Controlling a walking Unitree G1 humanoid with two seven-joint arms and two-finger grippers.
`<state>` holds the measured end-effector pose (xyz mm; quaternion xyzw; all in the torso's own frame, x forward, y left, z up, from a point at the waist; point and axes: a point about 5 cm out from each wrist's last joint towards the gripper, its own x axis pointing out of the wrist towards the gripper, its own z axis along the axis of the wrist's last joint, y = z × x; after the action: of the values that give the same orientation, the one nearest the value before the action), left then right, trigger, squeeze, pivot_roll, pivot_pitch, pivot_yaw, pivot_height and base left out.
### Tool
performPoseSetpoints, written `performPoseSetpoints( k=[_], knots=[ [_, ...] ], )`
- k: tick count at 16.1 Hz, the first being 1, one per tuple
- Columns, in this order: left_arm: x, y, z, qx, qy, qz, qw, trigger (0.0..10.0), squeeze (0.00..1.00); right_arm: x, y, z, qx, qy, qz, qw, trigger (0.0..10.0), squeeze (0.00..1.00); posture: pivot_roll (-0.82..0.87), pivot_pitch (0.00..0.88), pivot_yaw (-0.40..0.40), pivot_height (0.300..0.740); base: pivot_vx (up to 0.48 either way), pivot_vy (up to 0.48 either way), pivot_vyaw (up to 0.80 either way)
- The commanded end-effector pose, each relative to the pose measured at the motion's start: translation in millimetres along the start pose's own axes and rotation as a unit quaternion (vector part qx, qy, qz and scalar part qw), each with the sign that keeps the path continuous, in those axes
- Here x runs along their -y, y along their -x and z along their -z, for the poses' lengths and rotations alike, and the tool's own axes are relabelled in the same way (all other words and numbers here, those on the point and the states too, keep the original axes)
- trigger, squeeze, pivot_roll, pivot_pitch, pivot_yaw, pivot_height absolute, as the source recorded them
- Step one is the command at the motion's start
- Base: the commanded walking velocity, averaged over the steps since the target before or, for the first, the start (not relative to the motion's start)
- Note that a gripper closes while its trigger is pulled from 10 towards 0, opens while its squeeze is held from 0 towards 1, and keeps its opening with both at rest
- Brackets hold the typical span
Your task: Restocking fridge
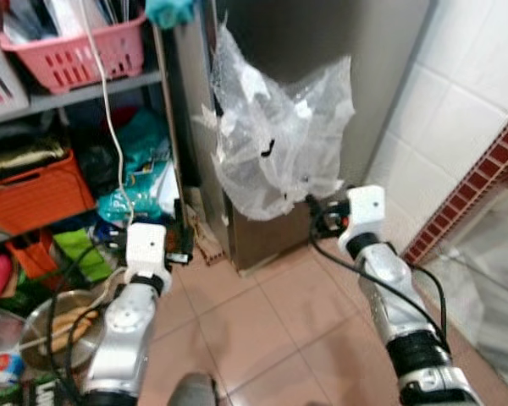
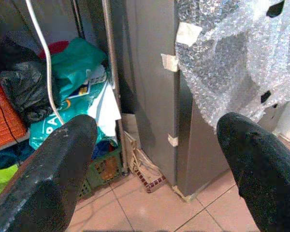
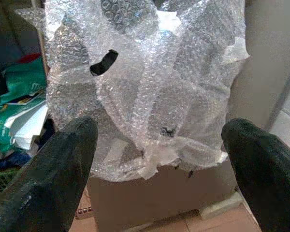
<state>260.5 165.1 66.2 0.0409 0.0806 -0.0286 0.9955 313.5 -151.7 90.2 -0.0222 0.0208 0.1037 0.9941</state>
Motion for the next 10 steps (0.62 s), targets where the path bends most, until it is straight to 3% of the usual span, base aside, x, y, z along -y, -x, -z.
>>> performPoseSetpoints(
  k=[1, 10],
  knots=[
    [-3.9, -0.7, -2.5, 0.006, -0.002, -0.005, 1.0, 10.0, 0.0, -4.5, -2.3, -3.0, 0.008, -0.002, -0.006, 1.0, 10.0, 0.0, 0.09, 0.0, -0.012, 0.74, 0.0, 0.0, 0.0],
    [-1.9, -1.1, -4.3, 0.014, 0.003, 0.0, 1.0, 10.0, 0.0, -2.5, -2.0, -2.2, 0.012, 0.004, 0.014, 1.0, 10.0, 0.0, 0.09, 0.0, -0.015, 0.74, 0.0, 0.0, 0.0]
  ],
)
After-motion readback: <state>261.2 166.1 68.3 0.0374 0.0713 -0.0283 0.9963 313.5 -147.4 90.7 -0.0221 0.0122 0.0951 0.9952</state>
